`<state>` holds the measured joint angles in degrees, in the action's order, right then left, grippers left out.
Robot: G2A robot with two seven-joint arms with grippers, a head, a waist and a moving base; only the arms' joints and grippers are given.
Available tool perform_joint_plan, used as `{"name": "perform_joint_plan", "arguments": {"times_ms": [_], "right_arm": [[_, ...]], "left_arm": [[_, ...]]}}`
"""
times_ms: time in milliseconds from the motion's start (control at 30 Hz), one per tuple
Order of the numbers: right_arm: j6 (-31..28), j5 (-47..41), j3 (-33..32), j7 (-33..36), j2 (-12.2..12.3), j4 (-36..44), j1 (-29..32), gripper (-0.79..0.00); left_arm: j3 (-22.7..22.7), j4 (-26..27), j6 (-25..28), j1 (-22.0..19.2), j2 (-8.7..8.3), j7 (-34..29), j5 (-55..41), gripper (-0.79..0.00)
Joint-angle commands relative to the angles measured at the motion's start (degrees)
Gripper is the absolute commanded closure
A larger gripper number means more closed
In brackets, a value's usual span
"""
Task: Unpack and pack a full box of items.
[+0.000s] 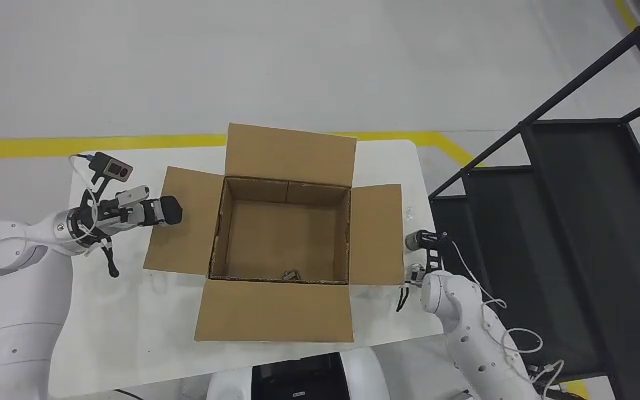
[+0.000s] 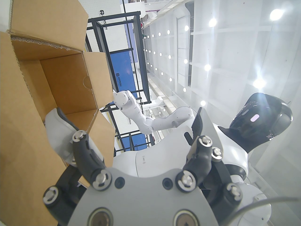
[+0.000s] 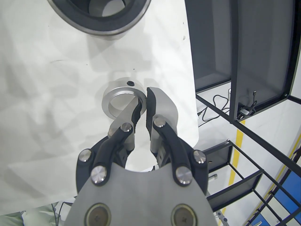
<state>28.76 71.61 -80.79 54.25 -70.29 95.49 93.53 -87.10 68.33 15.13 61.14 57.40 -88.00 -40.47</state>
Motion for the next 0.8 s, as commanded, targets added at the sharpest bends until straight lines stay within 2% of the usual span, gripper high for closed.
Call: {"name": "perform_joint_plan", "arguments": {"times_ms": [0, 200, 233, 267, 300, 533, 767], "right_arm": [[-0.14, 0.24, 0.37, 0.34, -0.08, -0.49, -0.34, 0.0], [0.37, 1.32, 1.41, 1.47, -0.37, -2.48, -1.9, -0.015], [0.43, 1.26, 1.53, 1.89, -0.42, -2.67, -2.2, -0.277], [0.64, 1.17, 1.54, 2.01, -0.48, -2.8, -2.38, -0.736], [0.81, 1.13, 1.55, 2.08, -0.52, -2.9, -2.48, -0.785], [1.17, 1.1, -0.7, 2.94, -0.43, 0.23, -1.37, -0.785], [1.61, 0.15, -8.95, 5.03, 0.26, 11.68, 3.11, -0.785]], "left_arm": [[0.0, 0.0, 0.0, 0.0, 0.0, 0.0, 0.0, -0.785], [0.0, 0.0, 0.0, 0.0, 0.0, 0.0, 0.0, -0.785], [0.0, 0.0, 0.0, 0.0, 0.0, 0.0, 0.0, -0.785], [0.0, 0.0, 0.0, 0.0, 0.0, 0.0, 0.0, -0.785], [0.0, 0.0, 0.0, 0.0, 0.0, 0.0, 0.0, -0.785], [0.0, 0.0, 0.0, 0.0, 0.0, 0.0, 0.0, -0.785], [0.0, 0.0, 0.0, 0.0, 0.0, 0.0, 0.0, -0.785]]}}
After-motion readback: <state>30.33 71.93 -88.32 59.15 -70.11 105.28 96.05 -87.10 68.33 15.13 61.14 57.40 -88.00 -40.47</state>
